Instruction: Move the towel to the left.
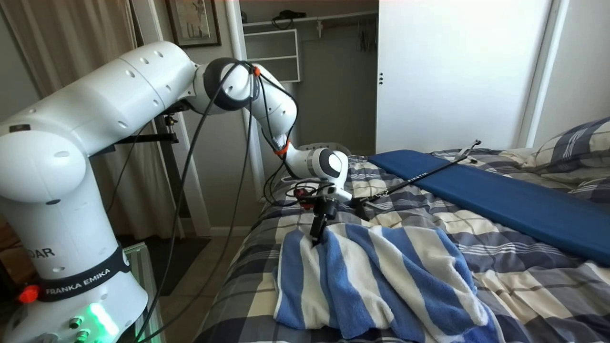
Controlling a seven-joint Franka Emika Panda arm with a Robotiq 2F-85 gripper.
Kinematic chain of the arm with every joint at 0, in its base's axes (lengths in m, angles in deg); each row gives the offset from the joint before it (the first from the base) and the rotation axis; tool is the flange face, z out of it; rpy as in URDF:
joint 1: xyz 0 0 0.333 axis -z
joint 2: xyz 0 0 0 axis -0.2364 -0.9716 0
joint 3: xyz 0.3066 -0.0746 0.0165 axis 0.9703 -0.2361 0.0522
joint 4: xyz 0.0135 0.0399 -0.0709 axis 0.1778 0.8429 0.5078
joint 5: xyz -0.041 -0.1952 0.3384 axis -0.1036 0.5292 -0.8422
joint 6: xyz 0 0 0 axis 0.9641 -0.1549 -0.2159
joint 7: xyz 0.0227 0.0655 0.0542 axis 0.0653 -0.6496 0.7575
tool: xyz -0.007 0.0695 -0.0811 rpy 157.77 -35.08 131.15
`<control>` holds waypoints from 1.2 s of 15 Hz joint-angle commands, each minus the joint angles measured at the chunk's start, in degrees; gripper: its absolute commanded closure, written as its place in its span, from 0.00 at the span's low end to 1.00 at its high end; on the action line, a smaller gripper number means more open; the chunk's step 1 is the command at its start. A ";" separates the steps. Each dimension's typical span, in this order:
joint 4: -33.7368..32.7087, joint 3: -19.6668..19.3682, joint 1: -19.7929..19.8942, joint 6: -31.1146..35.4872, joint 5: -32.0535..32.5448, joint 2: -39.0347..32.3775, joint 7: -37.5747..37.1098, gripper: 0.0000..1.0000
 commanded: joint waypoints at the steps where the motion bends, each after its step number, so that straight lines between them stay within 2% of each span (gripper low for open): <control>1: -2.44 -0.21 0.85 1.90 -2.57 -0.43 -3.57 0.78; 4: -3.39 -0.26 0.86 1.14 -2.85 -0.56 -4.93 0.96; 6: -3.78 -0.27 0.73 0.16 -2.75 -0.64 -5.30 0.94; 8: -2.98 0.03 0.95 1.24 -3.05 0.72 -5.51 0.96; 12: 2.83 0.53 0.26 7.73 -2.92 10.68 -4.64 0.95; 18: 4.47 1.74 -0.20 14.56 -1.77 23.72 -1.47 0.95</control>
